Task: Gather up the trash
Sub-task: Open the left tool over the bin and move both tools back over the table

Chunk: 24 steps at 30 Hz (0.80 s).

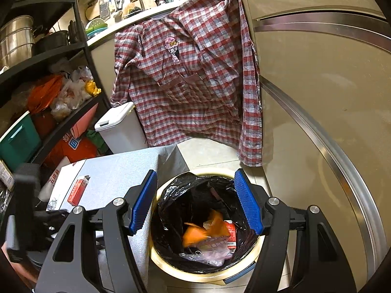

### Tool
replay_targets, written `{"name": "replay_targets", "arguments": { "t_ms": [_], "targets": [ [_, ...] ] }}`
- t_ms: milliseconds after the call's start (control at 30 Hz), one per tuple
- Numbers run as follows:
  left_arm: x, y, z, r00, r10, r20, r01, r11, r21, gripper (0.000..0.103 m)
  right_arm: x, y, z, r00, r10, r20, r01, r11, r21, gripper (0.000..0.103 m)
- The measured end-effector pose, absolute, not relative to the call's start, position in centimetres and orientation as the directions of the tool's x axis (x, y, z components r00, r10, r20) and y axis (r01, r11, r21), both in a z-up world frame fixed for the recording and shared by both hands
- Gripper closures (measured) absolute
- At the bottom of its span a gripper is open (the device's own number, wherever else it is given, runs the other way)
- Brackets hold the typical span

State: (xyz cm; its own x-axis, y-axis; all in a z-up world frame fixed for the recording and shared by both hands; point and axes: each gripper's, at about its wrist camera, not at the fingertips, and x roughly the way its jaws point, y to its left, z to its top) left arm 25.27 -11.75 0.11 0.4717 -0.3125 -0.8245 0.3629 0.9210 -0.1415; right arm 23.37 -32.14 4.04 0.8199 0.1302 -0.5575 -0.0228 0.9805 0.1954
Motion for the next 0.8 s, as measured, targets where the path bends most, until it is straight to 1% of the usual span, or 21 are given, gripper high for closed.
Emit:
{"name": "replay_targets", "arguments": {
  "t_ms": [167,300,467,500,567,600,633,667,700,733,800],
  "targets": [
    [23.0,-8.1,3.5,0.574,-0.326,-0.751,0.33,0.932,-0.152,0.048,22.9,-30.9,4.7,0.827,0.141,-0.544,-0.044,0.981,0.188,0.038],
    [21.0,-4.1,5.9,0.636,-0.313,-0.705,0.299,0.943,-0.148,0.048,21.9,-29.0,5.4,0.833,0.154,-0.532,-0.077,0.983,0.165,0.038],
    [18.5,2.6,7.9,0.699,-0.255,-0.668,0.237,0.964,-0.121,0.048,20.4,-25.7,6.1,0.833,0.192,-0.518,-0.135,0.98,0.146,0.038],
    [18.0,4.0,8.1,0.711,-0.239,-0.662,0.221,0.969,-0.112,0.048,20.2,-25.2,6.2,0.833,0.2,-0.516,-0.146,0.979,0.144,0.04],
    [17.3,6.4,8.1,0.725,-0.213,-0.655,0.194,0.976,-0.103,0.048,19.5,-23.6,6.2,0.831,0.223,-0.51,-0.173,0.974,0.144,0.044],
    [17.0,7.6,8.0,0.731,-0.201,-0.653,0.181,0.978,-0.099,0.048,19.3,-22.8,6.1,0.827,0.238,-0.509,-0.187,0.971,0.15,0.049],
    [16.6,9.0,7.9,0.737,-0.187,-0.649,0.163,0.982,-0.097,0.049,19.1,-22.2,5.9,0.823,0.252,-0.51,-0.199,0.967,0.158,0.057],
    [16.2,10.4,7.5,0.742,-0.174,-0.648,0.143,0.985,-0.101,0.049,19.0,-21.5,5.7,0.815,0.271,-0.512,-0.214,0.962,0.169,0.061],
    [15.9,11.1,7.3,0.743,-0.168,-0.648,0.132,0.986,-0.104,0.049,18.9,-20.8,5.4,0.805,0.292,-0.516,-0.23,0.956,0.182,0.069],
    [15.4,12.1,6.6,0.741,-0.158,-0.652,0.113,0.987,-0.11,0.049,18.8,-20.3,5.1,0.798,0.306,-0.519,-0.24,0.952,0.192,0.075],
    [14.6,13.6,5.1,0.732,-0.145,-0.665,0.083,0.989,-0.125,0.049,18.8,-18.8,4.3,0.778,0.342,-0.528,-0.265,0.939,0.218,0.077]
  ]
}}
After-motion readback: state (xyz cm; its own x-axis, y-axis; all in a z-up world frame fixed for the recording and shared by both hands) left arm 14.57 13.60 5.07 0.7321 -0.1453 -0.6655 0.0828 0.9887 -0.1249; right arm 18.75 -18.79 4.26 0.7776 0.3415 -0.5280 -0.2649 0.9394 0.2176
